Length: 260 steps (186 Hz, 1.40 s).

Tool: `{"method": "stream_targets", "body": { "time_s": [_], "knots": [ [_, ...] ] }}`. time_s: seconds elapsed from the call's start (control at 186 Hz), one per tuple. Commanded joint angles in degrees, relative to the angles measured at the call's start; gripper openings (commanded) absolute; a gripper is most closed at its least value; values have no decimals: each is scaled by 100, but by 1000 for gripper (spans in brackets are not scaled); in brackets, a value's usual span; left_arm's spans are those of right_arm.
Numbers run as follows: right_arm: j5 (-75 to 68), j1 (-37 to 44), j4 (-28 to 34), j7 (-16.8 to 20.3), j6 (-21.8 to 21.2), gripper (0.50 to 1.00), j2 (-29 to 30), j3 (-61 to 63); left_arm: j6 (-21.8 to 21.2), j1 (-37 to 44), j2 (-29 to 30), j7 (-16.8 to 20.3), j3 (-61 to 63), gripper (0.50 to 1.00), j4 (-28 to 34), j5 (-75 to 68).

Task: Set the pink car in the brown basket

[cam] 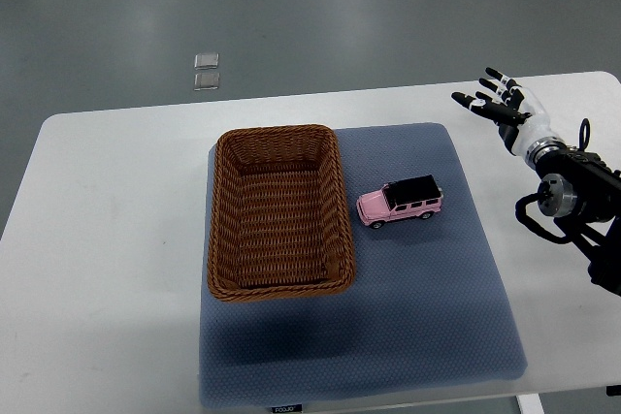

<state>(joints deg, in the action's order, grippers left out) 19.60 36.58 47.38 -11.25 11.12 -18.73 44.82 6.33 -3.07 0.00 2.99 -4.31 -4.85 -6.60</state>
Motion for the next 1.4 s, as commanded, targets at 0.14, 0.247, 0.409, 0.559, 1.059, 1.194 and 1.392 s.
{"method": "stream_targets", "body": {
  "time_s": [0.14,0.247,0.409,0.559,1.059,1.194,1.392],
  "knots": [
    [0,-2,0,0,-31,917,-26,-9,0,-1,0,0,0,1000,1,0],
    [9,15,0,0,-127,917,-43,-9,0,-1,0,0,0,1000,1,0],
    [44,33,17,0,-171,917,-43,0,0,-1,0,0,0,1000,1,0],
    [53,42,35,0,-171,917,-52,-9,0,-1,0,0,0,1000,-16,0],
    [62,68,52,0,-417,917,-70,-26,0,-1,0,0,0,1000,-25,0],
    [70,68,52,0,-417,917,-70,-26,0,-1,0,0,0,1000,-25,0],
    [88,68,61,0,-417,917,-70,-26,0,-1,0,0,0,1000,-25,0]
  ]
}}
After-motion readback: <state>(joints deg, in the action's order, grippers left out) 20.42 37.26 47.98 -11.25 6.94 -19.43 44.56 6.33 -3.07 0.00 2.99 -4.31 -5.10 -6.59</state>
